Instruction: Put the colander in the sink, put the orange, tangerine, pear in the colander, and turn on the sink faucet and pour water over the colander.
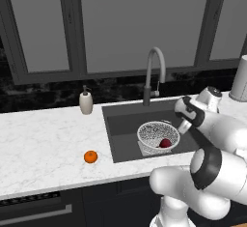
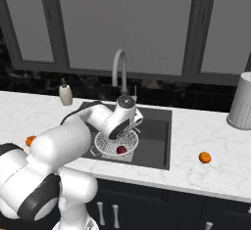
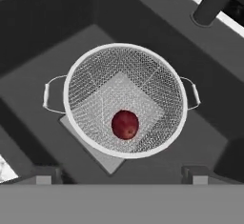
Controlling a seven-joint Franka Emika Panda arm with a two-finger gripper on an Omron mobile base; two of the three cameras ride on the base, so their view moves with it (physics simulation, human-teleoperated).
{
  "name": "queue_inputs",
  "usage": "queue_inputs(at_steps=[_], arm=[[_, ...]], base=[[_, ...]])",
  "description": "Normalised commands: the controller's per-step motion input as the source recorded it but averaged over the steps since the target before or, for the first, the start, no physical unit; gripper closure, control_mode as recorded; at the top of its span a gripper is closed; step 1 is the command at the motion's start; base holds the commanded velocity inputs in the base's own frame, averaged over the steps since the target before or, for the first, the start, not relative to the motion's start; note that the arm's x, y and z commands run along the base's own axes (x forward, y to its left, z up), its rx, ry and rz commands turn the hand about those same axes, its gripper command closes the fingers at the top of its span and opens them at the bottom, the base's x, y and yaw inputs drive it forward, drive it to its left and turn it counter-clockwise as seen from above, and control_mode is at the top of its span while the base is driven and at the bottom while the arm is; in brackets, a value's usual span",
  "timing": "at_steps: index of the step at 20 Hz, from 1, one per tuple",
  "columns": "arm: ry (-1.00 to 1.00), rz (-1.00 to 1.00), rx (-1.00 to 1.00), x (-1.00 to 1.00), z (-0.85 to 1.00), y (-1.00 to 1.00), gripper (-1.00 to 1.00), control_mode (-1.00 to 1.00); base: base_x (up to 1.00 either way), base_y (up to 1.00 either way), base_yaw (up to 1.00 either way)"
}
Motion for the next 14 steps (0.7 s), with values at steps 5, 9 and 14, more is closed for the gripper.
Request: queue_inputs(at_steps=[5,9,14], arm=[[0.27,-0.07,-0.06,-0.17,1.00,-0.52,-1.00,-1.00],[0.10,-0.19,-0.01,-0.44,0.46,-0.79,-1.00,-1.00],[0.01,-0.27,0.00,-0.52,0.01,-0.97,-1.00,-1.00]], base=[[0.00,0.00,0.00],[0.00,0.00,0.00],[0.00,0.00,0.00]])
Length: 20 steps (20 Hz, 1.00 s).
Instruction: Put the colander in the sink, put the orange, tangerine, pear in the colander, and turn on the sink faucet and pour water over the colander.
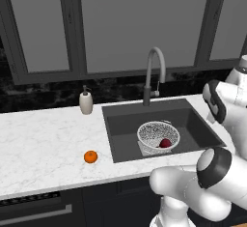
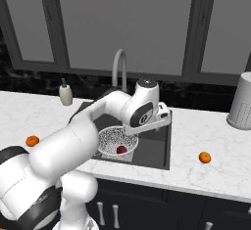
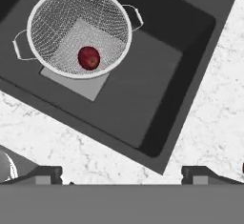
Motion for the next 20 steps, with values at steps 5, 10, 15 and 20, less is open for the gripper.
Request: queue_inputs(at_steps=[5,10,15,20], arm=[[0.00,-0.22,0.00,-0.32,-0.03,-0.83,-1.00,-1.00],[0.03,-0.10,0.00,0.00,-0.07,-0.53,-1.00,-1.00],[0.03,-0.06,0.00,0.00,-0.15,-0.50,-1.00,-1.00],[0.11,-0.09,0.00,0.00,-0.16,-0.50,-1.00,-1.00]], base=[[0.00,0.00,0.00],[0.00,0.00,0.00],[0.00,0.00,0.00],[0.00,0.00,0.00]])
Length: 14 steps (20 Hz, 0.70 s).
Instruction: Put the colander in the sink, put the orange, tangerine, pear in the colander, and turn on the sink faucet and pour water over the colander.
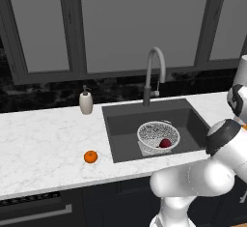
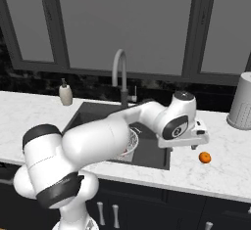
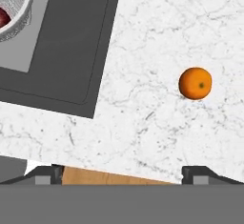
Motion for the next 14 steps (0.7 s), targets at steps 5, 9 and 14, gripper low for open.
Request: queue_inputs(at_steps=[5,9,14], arm=[[0.07,-0.09,0.05,0.00,-0.26,-0.43,-1.00,-1.00],[0.00,-0.07,0.13,0.00,-0.14,-0.42,-1.00,-1.00],[0.00,-0.01,0.07,0.02,-0.10,-0.27,-1.00,-1.00]], base=[[0.00,0.00,0.00],[0.00,0.00,0.00],[0.00,0.00,0.00]])
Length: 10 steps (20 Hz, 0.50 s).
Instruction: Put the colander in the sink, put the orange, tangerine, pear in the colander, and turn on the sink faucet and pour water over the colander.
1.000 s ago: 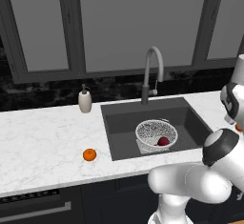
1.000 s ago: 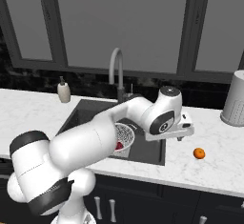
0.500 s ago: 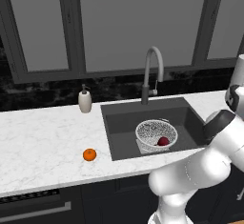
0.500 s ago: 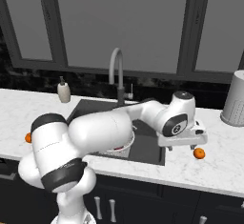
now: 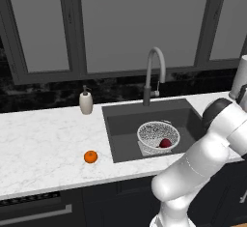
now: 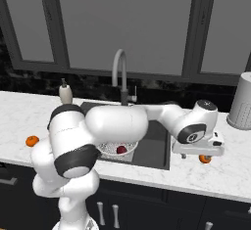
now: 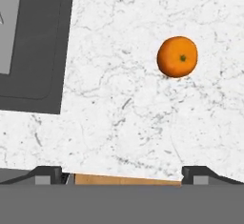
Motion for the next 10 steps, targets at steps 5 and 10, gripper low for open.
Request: queue_inputs(at_steps=[5,10], arm=[[0.00,0.00,0.04,0.14,-0.15,-0.06,-1.00,-1.00],[0.00,0.00,0.00,0.25,-0.23,-0.02,-1.00,-1.00]], base=[[0.00,0.00,0.00],[0.00,0.00,0.00]])
